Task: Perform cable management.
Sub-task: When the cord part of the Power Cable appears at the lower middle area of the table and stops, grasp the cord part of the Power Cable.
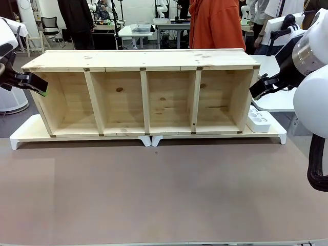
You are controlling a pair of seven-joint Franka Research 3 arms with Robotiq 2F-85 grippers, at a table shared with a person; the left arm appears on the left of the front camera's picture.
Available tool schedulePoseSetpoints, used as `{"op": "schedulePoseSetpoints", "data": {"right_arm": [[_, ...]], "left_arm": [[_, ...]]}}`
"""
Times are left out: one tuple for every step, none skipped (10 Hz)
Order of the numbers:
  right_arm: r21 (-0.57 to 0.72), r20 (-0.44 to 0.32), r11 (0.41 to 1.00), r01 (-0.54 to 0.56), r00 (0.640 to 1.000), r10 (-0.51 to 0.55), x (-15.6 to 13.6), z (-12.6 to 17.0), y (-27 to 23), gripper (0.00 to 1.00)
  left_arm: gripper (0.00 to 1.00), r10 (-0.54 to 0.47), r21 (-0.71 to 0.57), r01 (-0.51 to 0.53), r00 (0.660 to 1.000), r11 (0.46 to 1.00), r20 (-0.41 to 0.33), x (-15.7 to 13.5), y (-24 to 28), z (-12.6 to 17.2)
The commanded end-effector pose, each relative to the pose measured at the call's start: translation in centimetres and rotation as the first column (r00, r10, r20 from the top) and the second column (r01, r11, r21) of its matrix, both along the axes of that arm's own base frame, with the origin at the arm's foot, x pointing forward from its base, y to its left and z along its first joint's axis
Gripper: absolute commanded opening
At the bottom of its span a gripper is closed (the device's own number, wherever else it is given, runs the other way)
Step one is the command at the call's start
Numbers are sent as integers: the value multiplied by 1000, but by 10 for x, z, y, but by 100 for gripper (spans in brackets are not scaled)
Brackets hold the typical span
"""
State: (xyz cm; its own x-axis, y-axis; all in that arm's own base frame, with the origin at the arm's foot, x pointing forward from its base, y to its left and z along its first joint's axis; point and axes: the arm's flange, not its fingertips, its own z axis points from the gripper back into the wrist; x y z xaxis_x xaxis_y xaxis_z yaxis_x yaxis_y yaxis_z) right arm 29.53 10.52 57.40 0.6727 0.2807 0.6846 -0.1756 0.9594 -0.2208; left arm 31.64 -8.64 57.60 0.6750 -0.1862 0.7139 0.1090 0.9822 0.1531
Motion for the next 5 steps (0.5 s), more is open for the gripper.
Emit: {"op": "schedulePoseSetpoints", "data": {"right_arm": [[-2, 1, 1000, -2, 1000, 2, 0, 0, 1, 100], [-2, 1, 1000, -2, 1000, 2, 0, 0, 1, 100], [-2, 1, 1000, -2, 1000, 2, 0, 0, 1, 100], [-2, 1, 1000, -2, 1000, 2, 0, 0, 1, 100], [-2, 1, 1000, -2, 1000, 2, 0, 0, 1, 100]], "left_arm": [[100, -5, 8, 5, 1000, 1000, -1, 0, -5, -1], [100, -5, 8, 5, 1000, 1000, -1, 0, -5, -1], [100, -5, 8, 5, 1000, 1000, -1, 0, -5, -1], [100, -5, 8, 5, 1000, 1000, -1, 0, -5, -1], [100, -5, 8, 5, 1000, 1000, -1, 0, -5, -1]]}}
